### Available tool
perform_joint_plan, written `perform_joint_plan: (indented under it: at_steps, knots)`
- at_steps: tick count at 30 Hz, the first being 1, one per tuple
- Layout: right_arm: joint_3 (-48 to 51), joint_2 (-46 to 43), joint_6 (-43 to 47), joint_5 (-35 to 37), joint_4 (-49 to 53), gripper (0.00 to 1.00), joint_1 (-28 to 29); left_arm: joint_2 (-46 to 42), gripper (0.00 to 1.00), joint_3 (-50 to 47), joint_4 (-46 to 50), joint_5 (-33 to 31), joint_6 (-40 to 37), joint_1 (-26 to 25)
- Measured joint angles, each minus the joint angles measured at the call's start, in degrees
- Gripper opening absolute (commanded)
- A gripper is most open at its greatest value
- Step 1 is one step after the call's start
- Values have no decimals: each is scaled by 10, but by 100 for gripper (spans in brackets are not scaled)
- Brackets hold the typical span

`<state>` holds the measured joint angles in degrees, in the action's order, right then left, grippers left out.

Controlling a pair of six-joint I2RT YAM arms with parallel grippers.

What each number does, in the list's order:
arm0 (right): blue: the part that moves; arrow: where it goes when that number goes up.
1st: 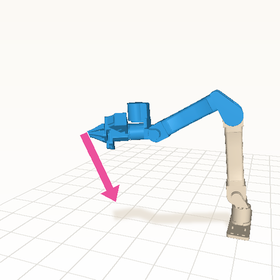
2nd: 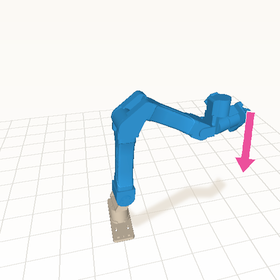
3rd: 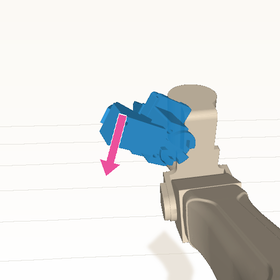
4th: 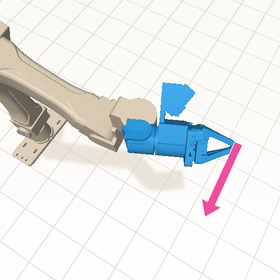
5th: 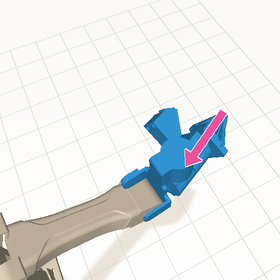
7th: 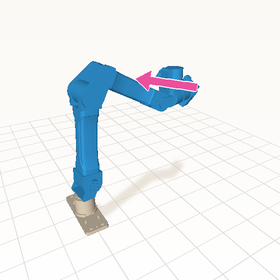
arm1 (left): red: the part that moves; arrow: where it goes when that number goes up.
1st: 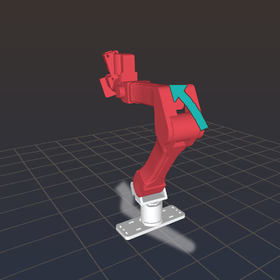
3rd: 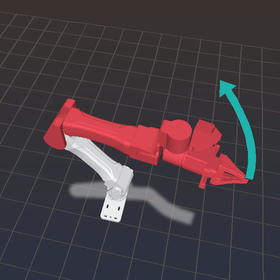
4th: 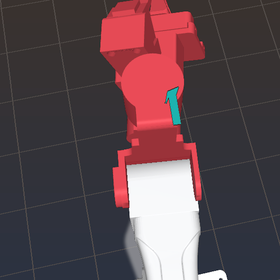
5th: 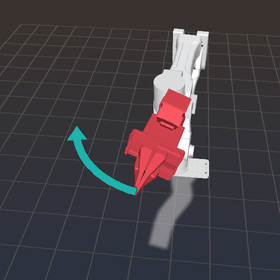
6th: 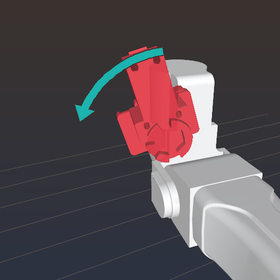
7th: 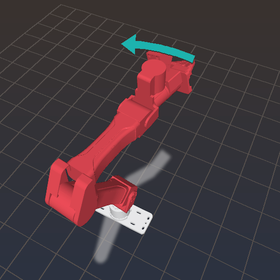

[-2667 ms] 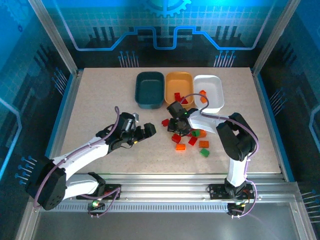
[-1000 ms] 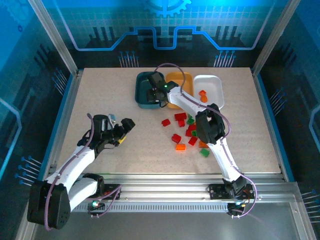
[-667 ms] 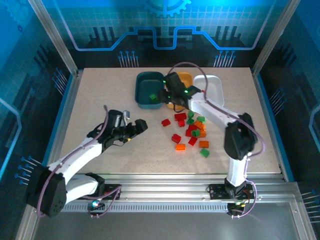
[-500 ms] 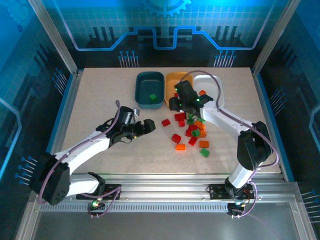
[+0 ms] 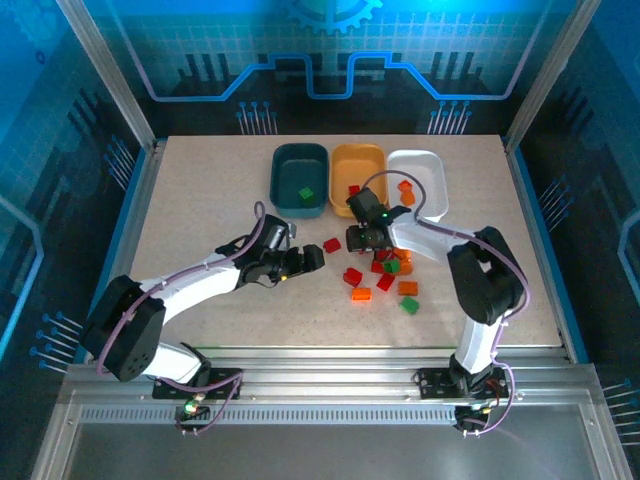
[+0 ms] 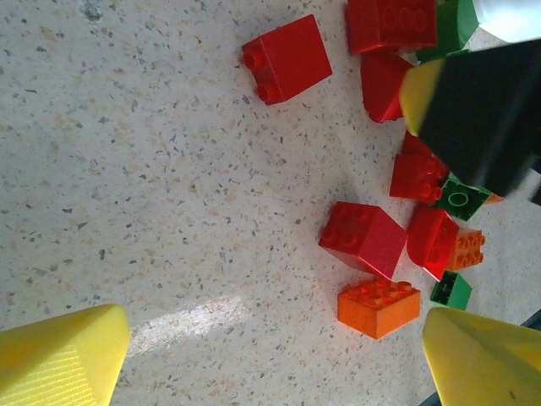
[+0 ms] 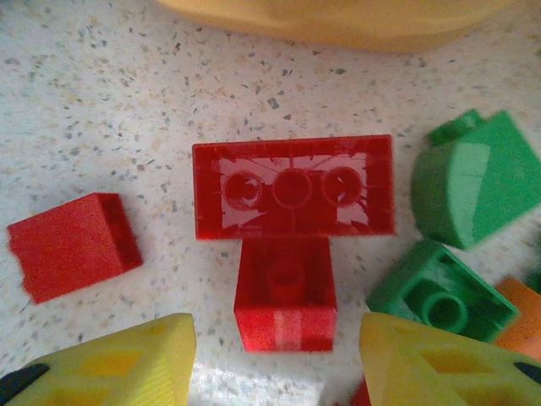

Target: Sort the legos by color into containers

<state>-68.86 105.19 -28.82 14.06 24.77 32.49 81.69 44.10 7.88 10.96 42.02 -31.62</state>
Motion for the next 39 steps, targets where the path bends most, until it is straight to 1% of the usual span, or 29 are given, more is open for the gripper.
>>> perform_joint_plan:
  at_steps: [5, 10, 16, 20, 22, 27, 30, 33, 36, 39]
  knots:
    - [-9, 27, 2, 1, 0, 51, 0, -9, 93, 0, 4, 0, 0, 0]
    - [-10, 32, 4, 1, 0, 41, 1, -15, 93, 0, 4, 0, 0, 0]
    - [-5, 28, 4, 16, 0, 40, 6, -15, 93, 0, 5, 0, 0, 0]
    - [14, -10, 4, 25, 2, 40, 25, -16, 94, 0, 9, -2, -1, 0]
    - [20, -42, 4, 24, 4, 40, 33, -18, 94, 1, 10, -6, -1, 0]
    - [18, -102, 8, 25, 5, 40, 33, -46, 98, 1, 14, -31, 0, 3]
    - [-3, -103, 11, 22, 2, 40, 20, -83, 99, -3, 14, -39, 7, 26]
    - [-41, -79, 10, 18, -5, 39, -10, -136, 99, -33, 0, -43, 31, 81]
    - [-105, -23, 13, 10, -9, 39, -42, -178, 99, -66, 10, -65, 51, 123]
    - [-189, 48, 20, 3, -4, 39, -64, -195, 99, -75, 40, -73, 56, 127]
